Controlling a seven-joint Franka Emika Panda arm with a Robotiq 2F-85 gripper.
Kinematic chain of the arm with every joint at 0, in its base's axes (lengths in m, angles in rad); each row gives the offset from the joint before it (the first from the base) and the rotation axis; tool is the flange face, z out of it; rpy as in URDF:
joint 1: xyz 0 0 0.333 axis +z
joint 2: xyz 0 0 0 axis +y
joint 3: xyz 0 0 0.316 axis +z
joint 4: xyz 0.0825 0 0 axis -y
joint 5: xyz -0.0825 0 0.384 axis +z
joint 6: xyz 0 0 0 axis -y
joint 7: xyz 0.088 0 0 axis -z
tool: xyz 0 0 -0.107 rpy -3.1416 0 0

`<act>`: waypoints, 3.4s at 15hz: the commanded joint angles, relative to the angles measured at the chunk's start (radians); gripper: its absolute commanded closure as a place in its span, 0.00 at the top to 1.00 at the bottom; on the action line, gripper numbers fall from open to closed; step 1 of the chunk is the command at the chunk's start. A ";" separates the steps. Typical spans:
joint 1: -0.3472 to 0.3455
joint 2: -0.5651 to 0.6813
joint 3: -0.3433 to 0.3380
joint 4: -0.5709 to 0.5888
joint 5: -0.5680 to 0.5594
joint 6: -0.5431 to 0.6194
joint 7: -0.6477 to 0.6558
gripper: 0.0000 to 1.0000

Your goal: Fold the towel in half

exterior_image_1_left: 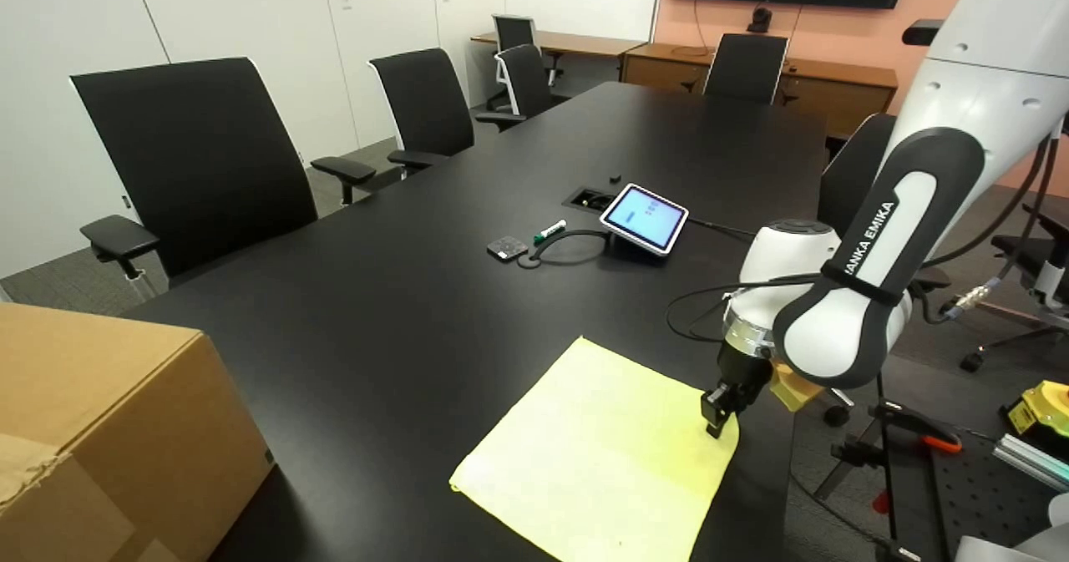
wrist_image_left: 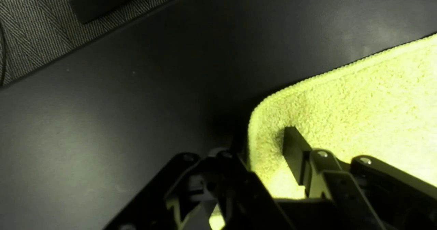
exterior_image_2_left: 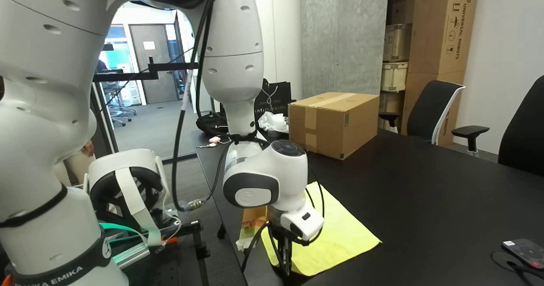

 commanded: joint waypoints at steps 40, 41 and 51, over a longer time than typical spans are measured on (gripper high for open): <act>0.358 0.296 -0.307 1.092 -0.181 -1.035 0.366 0.10; 0.355 0.315 -0.308 1.122 -0.179 -1.045 0.367 0.29; 0.392 0.217 -0.282 1.073 -0.186 -0.989 0.346 0.99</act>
